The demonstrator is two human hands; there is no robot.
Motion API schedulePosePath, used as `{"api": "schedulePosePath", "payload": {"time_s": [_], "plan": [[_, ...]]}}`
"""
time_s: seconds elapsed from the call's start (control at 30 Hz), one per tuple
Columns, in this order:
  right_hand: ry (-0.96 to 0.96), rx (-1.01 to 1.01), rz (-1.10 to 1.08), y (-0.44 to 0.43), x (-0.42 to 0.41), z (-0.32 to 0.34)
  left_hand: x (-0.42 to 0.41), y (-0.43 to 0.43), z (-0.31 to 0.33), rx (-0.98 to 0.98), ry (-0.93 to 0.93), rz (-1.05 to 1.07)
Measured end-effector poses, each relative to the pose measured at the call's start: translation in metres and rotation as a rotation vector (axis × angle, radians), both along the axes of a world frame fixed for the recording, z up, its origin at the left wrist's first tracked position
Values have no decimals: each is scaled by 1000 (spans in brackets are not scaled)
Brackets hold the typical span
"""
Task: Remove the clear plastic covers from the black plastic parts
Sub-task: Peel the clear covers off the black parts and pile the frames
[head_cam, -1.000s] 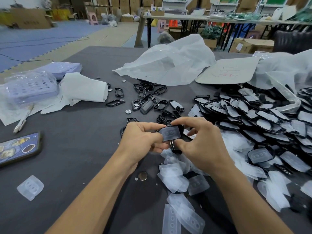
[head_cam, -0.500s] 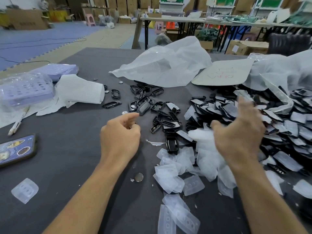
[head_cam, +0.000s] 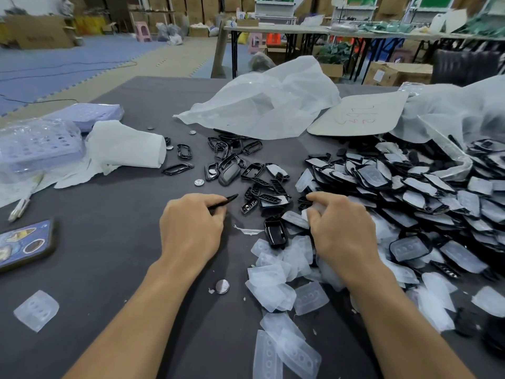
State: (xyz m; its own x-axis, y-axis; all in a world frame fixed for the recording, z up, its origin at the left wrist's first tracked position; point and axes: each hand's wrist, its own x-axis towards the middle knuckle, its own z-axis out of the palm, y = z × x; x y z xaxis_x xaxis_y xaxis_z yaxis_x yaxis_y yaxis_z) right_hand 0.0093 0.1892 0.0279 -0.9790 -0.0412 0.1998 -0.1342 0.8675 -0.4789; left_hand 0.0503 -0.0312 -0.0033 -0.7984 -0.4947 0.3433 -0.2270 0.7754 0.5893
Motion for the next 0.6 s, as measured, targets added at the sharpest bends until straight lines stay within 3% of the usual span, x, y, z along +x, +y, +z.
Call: {"api": "schedulePosePath", "payload": {"time_s": [0.17, 0.23, 0.3, 0.43, 0.6], "plan": [[47, -136, 25, 2, -1, -3, 3, 2, 2, 226, -148, -173], [40, -188, 37, 2, -2, -5, 4, 3, 5, 271, -84, -171], [69, -245, 20, 4, -4, -6, 2, 2, 4, 252, -20, -131], [123, -268, 66, 3, -3, -7, -1, 2, 0, 86, -206, -198], [116, -142, 76, 0, -7, -16, 3, 4, 1, 126, -1, -47]]}}
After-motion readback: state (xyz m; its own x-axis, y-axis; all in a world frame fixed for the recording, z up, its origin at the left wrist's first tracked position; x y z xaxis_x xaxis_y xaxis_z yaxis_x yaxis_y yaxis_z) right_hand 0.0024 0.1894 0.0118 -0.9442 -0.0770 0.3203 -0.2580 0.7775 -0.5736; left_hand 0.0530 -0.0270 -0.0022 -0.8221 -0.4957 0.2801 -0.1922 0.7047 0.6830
